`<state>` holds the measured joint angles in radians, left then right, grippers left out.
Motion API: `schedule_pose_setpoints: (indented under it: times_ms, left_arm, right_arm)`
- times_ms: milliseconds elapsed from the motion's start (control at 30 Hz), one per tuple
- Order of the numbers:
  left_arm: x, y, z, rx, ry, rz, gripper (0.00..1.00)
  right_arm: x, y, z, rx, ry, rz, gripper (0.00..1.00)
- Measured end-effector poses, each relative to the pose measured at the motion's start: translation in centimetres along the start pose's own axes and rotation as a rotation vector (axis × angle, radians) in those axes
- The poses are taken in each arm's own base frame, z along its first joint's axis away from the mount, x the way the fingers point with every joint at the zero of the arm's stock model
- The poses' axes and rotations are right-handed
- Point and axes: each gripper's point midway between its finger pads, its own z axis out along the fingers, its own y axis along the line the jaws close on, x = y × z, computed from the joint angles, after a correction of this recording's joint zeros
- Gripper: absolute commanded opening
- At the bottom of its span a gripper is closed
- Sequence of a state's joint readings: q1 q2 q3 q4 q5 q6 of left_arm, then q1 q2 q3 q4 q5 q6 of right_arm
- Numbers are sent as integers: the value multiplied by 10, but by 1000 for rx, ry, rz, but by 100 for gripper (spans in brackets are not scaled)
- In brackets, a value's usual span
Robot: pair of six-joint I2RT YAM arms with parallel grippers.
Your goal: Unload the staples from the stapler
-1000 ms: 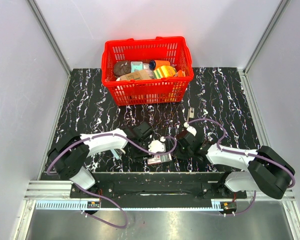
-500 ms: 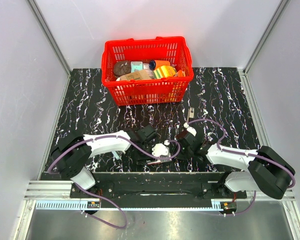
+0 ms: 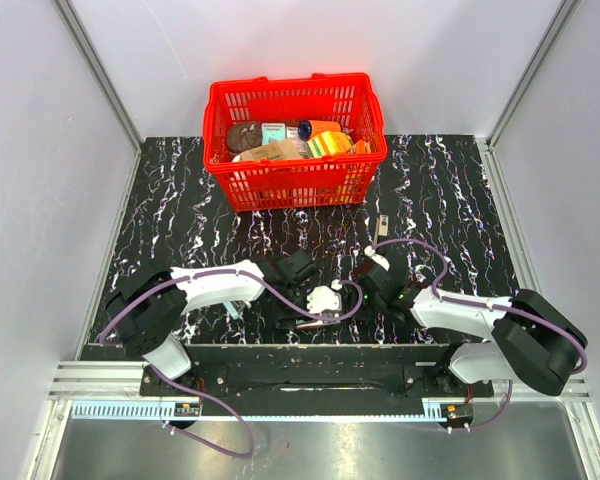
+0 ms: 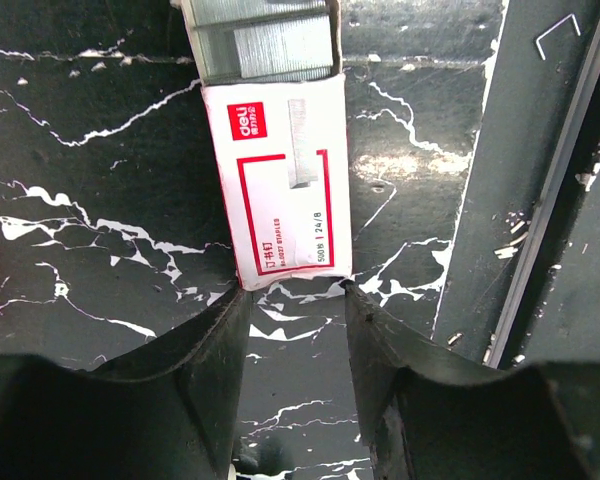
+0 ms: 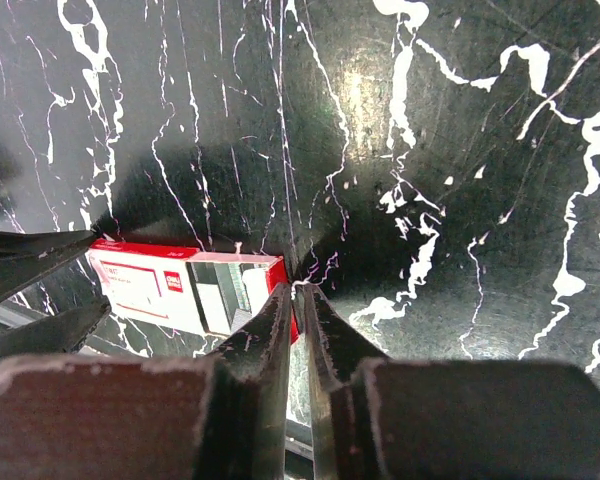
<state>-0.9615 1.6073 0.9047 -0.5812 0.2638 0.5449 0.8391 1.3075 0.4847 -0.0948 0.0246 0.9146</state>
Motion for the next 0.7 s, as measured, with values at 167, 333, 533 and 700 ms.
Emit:
schedule_pose_setpoints:
  times_ms: [167,333,533,700]
  left_arm:
    - [-3,2,1,1,3,0,47]
    - [-5,4,2,2,5,4,47]
    - [-8,6,2,-6,-6,11,47]
    - [-8,6,2,-7,-7,9,47]
  right_arm:
    - [1,1,0,-6,7,2,15]
    - [-2,-5,-3,30,0,-21,18]
    - [-8,-14,-24,57,-39,-67,17]
    - [-9,1,-27,-16,-41,-78,17]
